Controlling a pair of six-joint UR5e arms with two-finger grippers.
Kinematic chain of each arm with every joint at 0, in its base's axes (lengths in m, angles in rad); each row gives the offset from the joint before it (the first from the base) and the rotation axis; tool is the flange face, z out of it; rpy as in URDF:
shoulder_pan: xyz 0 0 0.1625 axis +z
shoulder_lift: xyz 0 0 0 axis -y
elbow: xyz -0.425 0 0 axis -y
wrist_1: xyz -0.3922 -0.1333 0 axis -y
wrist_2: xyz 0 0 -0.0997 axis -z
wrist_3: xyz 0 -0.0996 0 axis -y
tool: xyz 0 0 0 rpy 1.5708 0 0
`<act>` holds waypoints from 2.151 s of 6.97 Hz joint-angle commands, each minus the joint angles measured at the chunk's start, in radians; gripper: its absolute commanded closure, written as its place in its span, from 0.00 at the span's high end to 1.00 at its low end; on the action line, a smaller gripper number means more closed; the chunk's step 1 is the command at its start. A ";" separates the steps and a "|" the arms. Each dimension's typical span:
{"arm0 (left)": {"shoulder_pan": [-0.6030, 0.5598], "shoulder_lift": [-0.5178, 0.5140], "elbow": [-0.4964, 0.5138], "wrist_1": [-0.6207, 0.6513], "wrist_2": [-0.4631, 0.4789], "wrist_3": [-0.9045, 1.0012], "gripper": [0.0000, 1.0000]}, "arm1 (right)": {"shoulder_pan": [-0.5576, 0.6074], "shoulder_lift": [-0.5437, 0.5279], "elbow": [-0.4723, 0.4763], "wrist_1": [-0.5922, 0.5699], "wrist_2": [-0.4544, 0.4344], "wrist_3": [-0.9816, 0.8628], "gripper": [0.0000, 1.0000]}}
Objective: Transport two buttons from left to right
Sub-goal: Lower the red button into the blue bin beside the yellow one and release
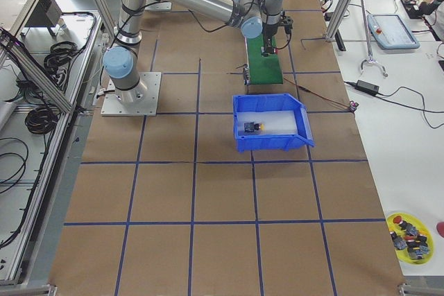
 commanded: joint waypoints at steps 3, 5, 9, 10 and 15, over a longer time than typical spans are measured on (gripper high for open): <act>0.000 0.000 0.000 0.000 0.000 0.000 1.00 | -0.375 -0.054 -0.106 0.084 0.001 -0.526 0.06; 0.000 0.000 0.000 0.000 0.000 0.000 1.00 | -0.420 0.020 -0.103 0.001 -0.001 -0.561 0.06; 0.000 0.000 0.002 0.000 -0.001 -0.002 1.00 | -0.436 0.163 -0.052 -0.067 0.010 -0.572 0.06; 0.000 0.000 0.002 0.000 -0.001 -0.003 1.00 | -0.436 0.176 -0.042 -0.087 0.009 -0.574 0.06; 0.000 0.000 0.002 0.000 -0.001 -0.003 1.00 | -0.437 0.226 -0.040 -0.087 0.001 -0.566 0.27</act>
